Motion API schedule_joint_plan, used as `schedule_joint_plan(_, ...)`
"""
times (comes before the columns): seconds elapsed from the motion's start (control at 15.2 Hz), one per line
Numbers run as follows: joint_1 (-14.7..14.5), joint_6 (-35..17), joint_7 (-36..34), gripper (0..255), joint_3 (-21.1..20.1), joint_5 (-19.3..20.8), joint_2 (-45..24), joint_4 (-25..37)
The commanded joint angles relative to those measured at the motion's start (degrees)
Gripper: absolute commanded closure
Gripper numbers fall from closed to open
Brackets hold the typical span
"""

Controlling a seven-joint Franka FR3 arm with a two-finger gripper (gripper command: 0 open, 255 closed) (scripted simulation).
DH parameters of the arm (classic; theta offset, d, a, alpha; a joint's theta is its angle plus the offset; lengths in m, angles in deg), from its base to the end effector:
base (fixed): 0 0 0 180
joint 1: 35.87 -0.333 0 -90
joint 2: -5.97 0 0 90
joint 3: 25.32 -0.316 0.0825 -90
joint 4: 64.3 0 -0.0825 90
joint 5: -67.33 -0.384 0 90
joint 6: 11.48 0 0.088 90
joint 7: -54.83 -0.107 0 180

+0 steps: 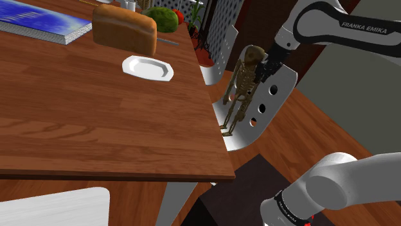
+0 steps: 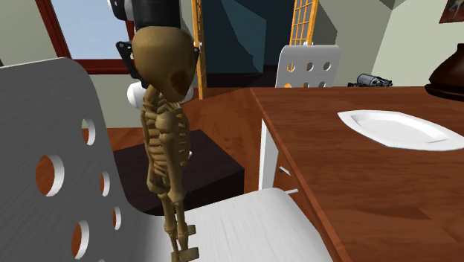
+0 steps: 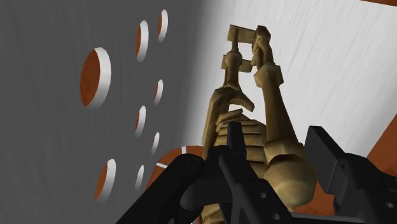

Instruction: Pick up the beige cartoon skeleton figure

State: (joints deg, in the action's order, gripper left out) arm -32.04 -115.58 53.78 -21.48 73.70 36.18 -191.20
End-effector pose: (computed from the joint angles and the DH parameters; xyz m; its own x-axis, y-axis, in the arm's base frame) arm 0.3993 -0.0680 0.5897 0.9845 -0.1190 0.1287 -0.1292 -0.9888 0.0743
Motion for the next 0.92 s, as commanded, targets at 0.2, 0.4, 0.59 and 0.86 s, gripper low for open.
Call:
schedule_joint_plan(0.2, 0.0, 3.7, 0.4, 255, -0.1, -0.1, -0.6, 4.4)
schedule_joint_plan(0.4, -0.1, 5.9, 0.5, 255, -0.1, -0.2, -1.1, 7.1)
schedule_joint_plan(0.59, -0.1, 8.1, 0.7, 255, -0.2, -0.3, -1.7, 9.9)
schedule_joint_plan(0.86, -0.1, 9.7, 0.8, 255, -0.2, -0.4, -2.2, 12.0)
